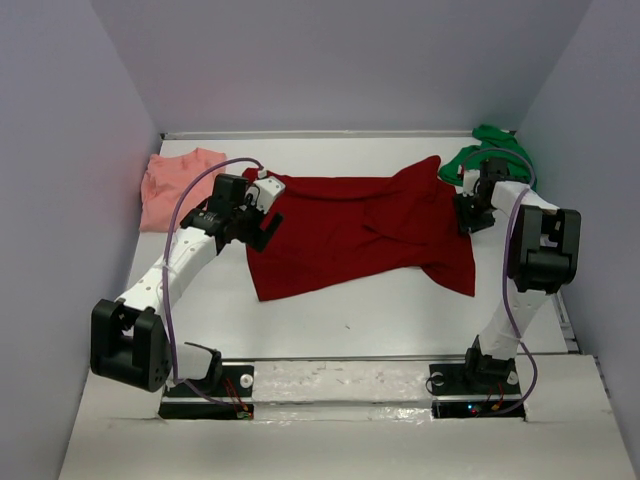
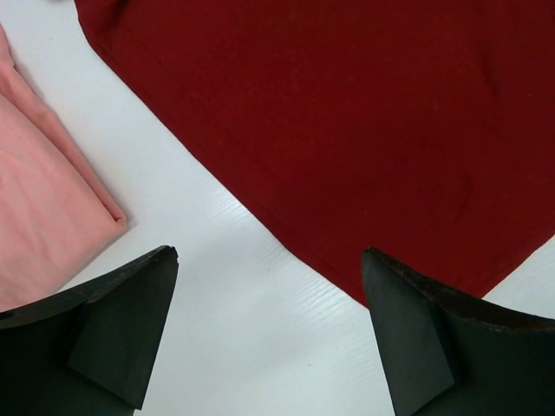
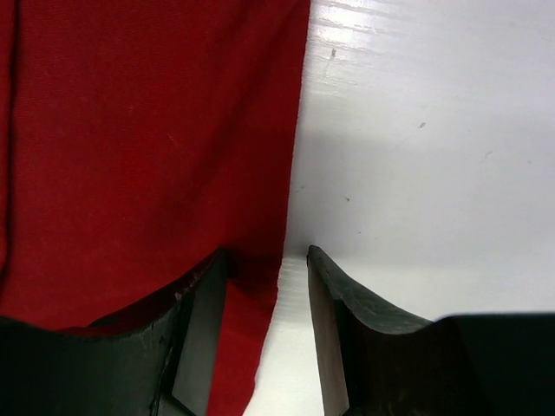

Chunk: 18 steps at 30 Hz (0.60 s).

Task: Fold and stack the t-shirts
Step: Flatten the tshirt out

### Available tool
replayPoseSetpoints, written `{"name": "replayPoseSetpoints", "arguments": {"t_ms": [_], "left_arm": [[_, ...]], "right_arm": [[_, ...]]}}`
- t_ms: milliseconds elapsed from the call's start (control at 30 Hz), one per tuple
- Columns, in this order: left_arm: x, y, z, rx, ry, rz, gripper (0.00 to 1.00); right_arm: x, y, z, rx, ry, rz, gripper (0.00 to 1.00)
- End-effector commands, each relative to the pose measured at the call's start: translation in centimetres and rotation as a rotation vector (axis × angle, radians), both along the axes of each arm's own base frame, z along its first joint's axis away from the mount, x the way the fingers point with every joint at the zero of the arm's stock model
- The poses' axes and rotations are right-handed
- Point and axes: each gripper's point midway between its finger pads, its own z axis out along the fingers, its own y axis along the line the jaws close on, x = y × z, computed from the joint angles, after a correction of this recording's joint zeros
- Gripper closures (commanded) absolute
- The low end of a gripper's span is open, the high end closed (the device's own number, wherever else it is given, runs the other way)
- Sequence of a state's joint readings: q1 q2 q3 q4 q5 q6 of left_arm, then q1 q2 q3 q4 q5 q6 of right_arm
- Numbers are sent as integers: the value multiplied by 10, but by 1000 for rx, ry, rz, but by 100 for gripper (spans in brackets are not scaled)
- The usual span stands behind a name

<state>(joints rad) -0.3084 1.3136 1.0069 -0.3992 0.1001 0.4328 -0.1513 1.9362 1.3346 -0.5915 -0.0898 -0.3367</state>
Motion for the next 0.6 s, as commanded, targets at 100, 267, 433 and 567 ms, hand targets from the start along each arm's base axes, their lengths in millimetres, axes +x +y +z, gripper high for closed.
{"name": "replayPoseSetpoints", "arguments": {"t_ms": [100, 267, 433, 567], "left_arm": [[-7, -8, -5, -9, 35, -33, 1], [-13, -6, -11, 6, 66, -42, 1], [-28, -8, -14, 22, 126, -86, 4], [-49, -5, -24, 86, 211, -145, 4]], "right_arm": [[6, 4, -1, 40, -2, 11, 55], [-5, 10, -1, 68, 18, 25, 86], [-6, 11, 6, 71, 6, 19, 100], [-4, 12, 7, 75, 4, 13, 100]]}}
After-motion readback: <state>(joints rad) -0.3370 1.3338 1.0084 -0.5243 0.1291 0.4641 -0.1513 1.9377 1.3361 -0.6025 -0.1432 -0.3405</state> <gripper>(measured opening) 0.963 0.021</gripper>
